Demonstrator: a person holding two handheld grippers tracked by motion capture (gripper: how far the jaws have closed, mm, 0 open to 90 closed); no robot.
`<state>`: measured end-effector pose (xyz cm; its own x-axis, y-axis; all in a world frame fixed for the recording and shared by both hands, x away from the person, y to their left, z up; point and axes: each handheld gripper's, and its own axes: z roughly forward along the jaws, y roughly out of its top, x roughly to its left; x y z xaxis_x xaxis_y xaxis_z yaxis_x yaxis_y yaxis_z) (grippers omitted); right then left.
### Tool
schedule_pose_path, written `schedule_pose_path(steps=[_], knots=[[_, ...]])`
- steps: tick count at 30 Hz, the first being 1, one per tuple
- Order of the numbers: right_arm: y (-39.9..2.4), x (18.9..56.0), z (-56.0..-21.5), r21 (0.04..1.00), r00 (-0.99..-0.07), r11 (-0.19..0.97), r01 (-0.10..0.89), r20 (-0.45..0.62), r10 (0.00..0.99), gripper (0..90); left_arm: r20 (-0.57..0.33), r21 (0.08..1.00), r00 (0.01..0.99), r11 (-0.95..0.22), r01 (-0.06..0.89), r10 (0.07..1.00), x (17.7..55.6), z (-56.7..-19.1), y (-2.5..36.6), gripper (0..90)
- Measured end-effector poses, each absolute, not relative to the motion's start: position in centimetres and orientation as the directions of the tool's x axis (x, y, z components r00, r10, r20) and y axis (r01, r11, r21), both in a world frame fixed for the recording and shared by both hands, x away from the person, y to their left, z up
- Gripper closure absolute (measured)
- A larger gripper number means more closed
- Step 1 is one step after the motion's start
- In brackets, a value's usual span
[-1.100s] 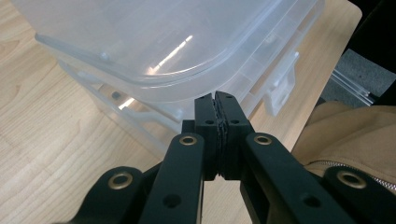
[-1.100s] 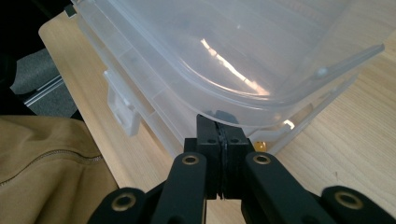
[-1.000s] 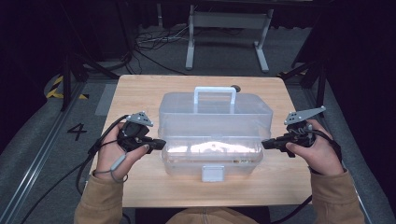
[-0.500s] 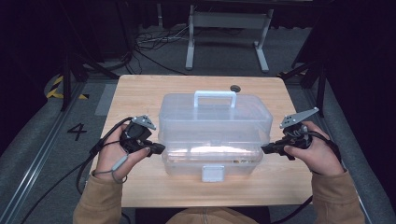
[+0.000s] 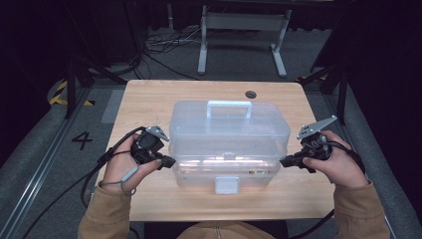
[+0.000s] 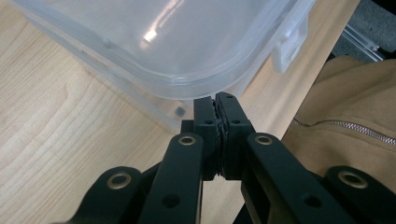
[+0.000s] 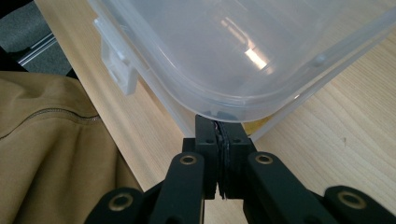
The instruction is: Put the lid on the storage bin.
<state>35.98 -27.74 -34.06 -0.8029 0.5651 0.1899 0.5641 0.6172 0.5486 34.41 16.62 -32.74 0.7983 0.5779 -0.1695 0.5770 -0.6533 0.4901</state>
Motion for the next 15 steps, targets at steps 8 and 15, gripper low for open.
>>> schedule_pose_path(steps=[8,15], knots=[[-27.74,36.06,-34.33,0.524,-0.805,0.634,0.569,0.194,0.561,87.7,-0.169,0.461,0.798,-0.669,0.583,0.579,34.54,-33.13,16.52,87.2],[-27.66,36.2,-34.71,0.495,-0.803,0.65,0.576,0.197,0.562,87.4,-0.156,0.429,0.796,-0.685,0.588,0.585,34.67,-33.46,16.39,86.3]])
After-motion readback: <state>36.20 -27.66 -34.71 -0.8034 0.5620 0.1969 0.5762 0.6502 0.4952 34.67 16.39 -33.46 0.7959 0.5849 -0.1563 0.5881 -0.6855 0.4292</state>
